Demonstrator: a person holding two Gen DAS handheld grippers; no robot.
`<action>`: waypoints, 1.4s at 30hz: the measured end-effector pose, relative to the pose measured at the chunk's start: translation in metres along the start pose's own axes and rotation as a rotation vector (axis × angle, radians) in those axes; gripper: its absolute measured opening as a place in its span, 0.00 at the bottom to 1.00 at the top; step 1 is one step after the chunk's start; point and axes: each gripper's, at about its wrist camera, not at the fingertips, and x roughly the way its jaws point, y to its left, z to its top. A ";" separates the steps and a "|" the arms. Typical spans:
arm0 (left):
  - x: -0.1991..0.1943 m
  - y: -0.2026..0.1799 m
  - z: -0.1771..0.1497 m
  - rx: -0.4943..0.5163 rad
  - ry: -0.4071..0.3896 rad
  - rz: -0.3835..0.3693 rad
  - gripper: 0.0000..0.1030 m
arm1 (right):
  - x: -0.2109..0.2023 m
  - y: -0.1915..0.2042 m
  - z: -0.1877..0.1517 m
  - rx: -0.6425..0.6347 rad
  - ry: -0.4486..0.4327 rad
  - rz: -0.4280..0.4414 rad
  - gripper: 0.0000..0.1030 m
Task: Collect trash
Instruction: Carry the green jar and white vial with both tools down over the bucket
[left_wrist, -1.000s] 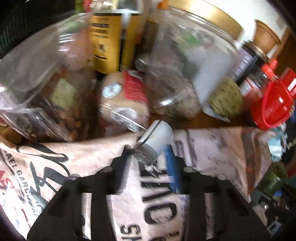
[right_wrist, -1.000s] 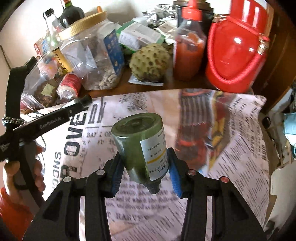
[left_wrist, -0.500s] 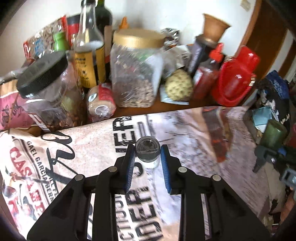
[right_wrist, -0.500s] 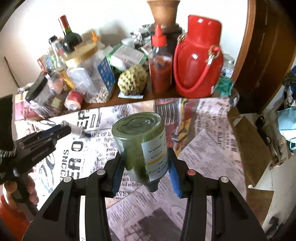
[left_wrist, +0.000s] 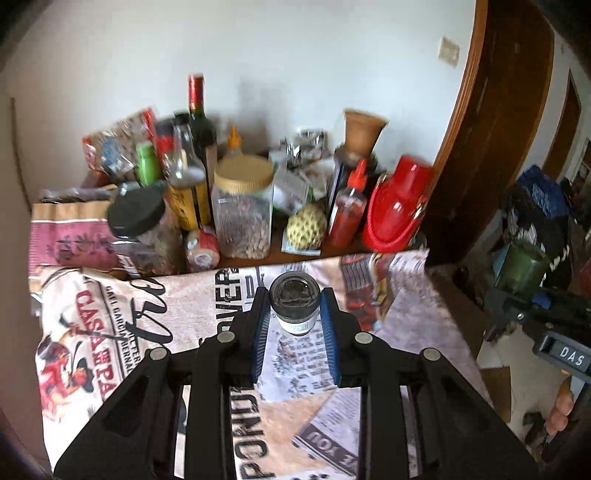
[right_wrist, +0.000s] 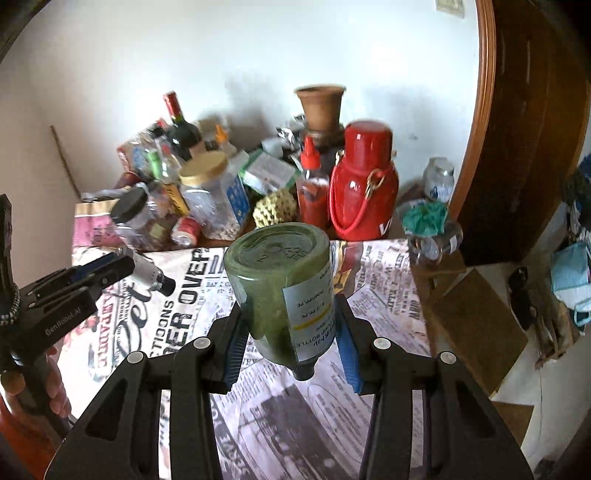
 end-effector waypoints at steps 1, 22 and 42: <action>-0.013 -0.004 -0.002 -0.007 -0.017 0.006 0.26 | -0.008 -0.001 -0.002 -0.010 -0.010 0.009 0.39; -0.183 -0.030 -0.069 -0.022 -0.180 0.039 0.26 | -0.122 0.037 -0.050 -0.089 -0.151 0.094 0.39; -0.294 -0.005 -0.201 0.088 -0.139 -0.129 0.26 | -0.198 0.115 -0.187 0.033 -0.136 -0.002 0.39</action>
